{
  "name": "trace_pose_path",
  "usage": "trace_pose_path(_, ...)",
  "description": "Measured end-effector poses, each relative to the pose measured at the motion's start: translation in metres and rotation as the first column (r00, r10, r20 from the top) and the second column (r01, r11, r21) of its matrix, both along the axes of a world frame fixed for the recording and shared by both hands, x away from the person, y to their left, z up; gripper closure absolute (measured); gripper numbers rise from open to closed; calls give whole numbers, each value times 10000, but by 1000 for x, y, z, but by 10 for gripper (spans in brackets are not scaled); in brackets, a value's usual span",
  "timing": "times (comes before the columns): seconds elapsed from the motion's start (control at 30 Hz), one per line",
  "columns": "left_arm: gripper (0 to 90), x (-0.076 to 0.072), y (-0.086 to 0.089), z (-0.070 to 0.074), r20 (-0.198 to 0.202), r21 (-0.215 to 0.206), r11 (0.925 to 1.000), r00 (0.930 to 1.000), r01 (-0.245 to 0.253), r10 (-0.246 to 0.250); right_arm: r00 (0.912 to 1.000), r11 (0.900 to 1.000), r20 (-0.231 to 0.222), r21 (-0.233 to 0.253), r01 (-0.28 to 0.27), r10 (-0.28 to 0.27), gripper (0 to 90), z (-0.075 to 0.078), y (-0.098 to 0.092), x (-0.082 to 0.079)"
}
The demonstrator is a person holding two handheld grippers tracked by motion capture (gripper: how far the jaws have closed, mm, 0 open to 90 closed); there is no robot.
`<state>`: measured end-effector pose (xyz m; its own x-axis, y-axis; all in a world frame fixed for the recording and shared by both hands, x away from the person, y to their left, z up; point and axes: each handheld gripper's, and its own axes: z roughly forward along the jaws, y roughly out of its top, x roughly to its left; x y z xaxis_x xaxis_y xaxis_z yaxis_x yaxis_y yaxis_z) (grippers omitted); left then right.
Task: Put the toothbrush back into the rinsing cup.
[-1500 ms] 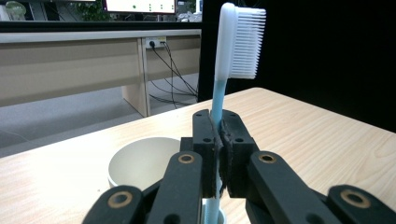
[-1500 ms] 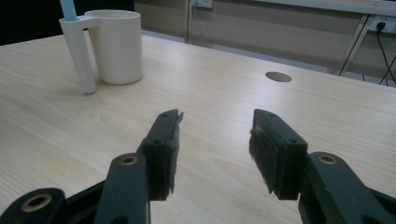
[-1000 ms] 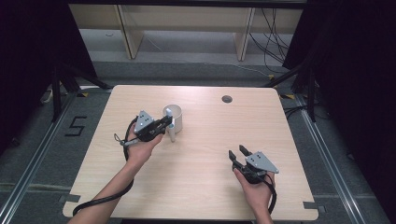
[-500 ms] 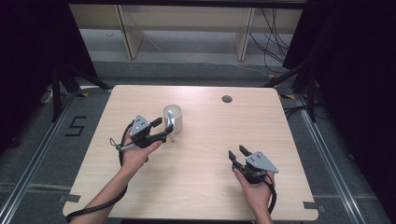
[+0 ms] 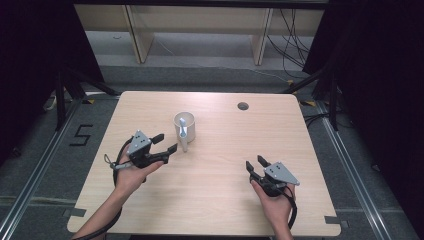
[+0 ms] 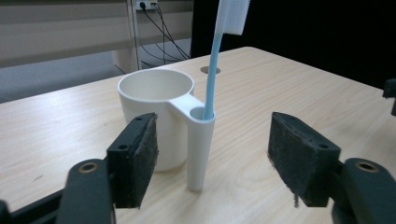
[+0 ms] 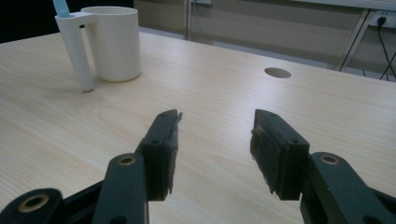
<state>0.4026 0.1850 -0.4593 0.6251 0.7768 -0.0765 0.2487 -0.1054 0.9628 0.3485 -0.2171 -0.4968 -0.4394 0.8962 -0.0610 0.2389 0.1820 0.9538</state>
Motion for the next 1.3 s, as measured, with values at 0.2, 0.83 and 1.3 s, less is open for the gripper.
trace_pose_path(0.2,330,-16,18,-2,2,48,9998,9998,-211,211,9998,9999,-201,140,-8,11,518,-1,0,0)
trace_pose_path(0.83,341,-54,85,-41,-71,-8,9844,9843,-1761,1761,9997,9999,-249,130,-14,17,517,-3,-1,0)
trace_pose_path(1.3,332,-54,103,-65,15,-628,9714,9733,-2291,2297,9991,9998,-417,148,-106,112,517,-4,0,-1)
